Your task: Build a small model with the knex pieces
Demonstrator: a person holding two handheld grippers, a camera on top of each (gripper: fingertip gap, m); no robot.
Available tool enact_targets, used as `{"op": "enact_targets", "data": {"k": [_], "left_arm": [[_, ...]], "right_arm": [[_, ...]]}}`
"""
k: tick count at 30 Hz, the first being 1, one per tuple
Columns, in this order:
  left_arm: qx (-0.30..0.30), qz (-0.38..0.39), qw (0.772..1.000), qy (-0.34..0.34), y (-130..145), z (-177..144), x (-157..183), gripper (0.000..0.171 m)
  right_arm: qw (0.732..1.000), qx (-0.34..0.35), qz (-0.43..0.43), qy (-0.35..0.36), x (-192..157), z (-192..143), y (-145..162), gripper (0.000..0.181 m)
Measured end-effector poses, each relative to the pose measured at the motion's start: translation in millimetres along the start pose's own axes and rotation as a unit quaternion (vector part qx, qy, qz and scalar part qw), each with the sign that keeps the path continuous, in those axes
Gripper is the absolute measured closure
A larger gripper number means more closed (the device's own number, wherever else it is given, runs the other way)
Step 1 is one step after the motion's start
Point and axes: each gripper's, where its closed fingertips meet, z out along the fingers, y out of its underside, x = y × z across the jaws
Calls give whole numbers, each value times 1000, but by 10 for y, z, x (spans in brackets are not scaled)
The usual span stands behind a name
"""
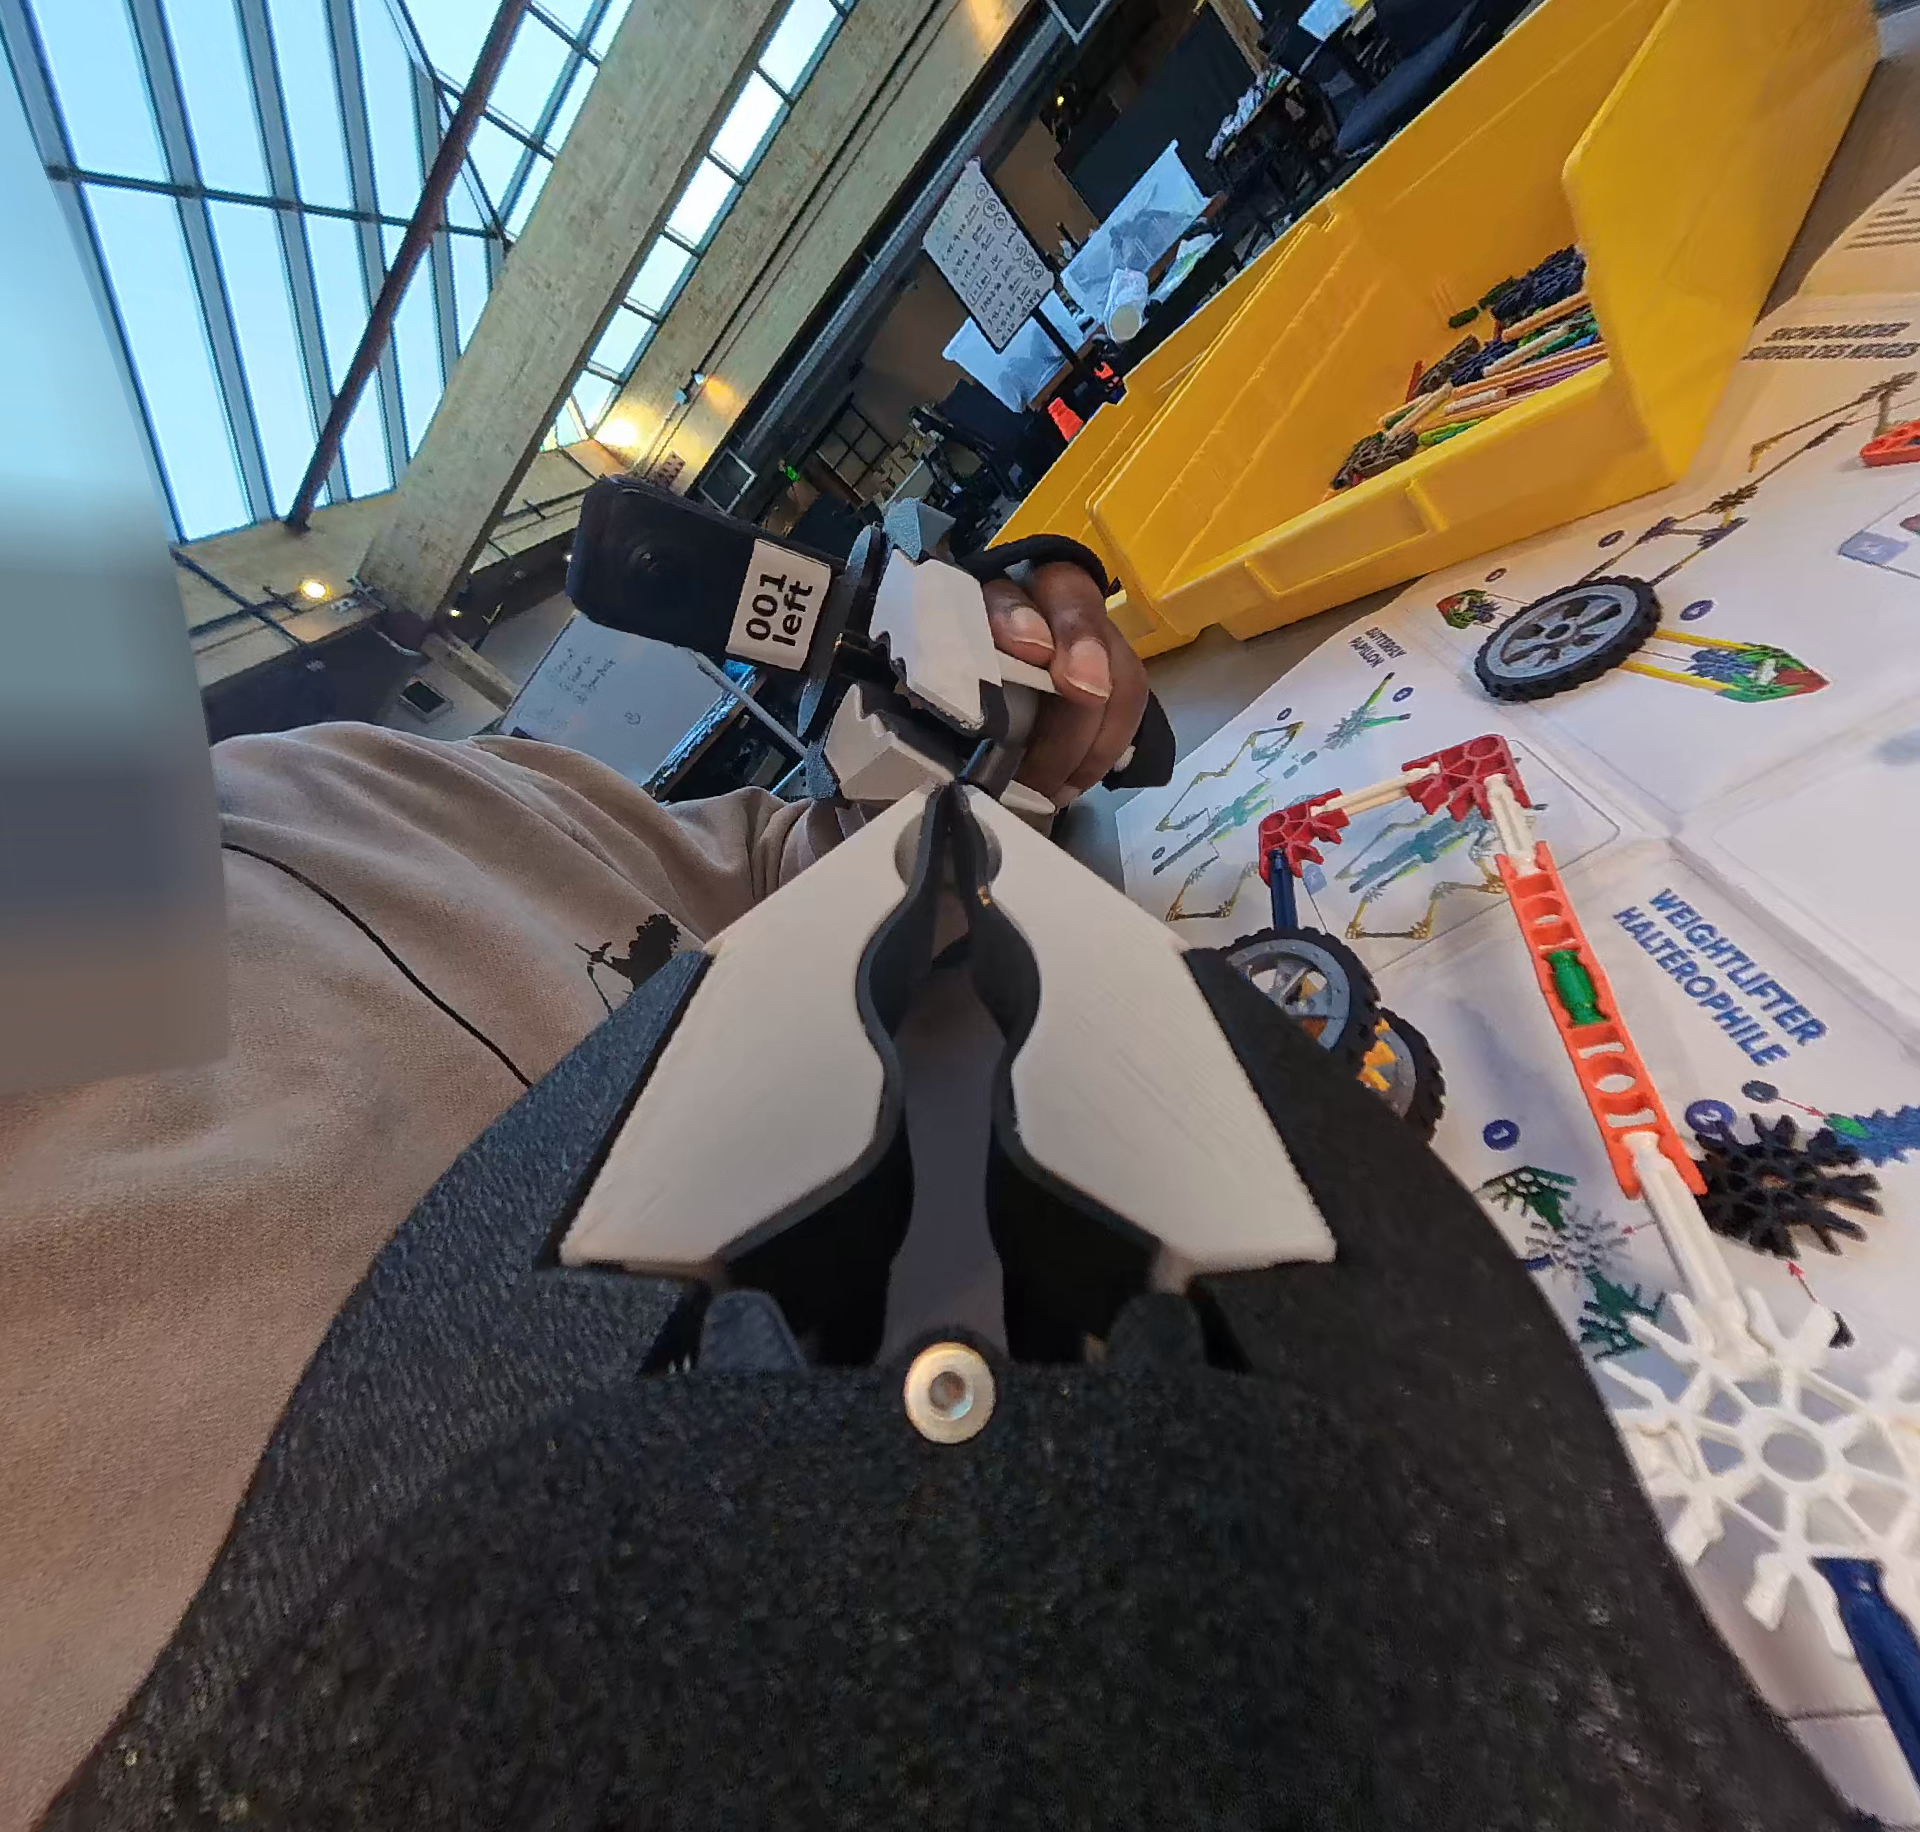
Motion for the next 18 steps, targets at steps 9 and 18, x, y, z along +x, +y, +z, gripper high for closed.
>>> {"op": "enact_targets", "data": {"k": [9, 18], "left_arm": [[23, -44, 999, 8, -25, 0, -23, 171], [-86, -60, 994, -5, 415, 159, -47, 171]], "right_arm": [[996, -10, -83, 29, 6, -7, 8, 181], [982, -71, -116, 131, 355, -54, 146, 181]]}}
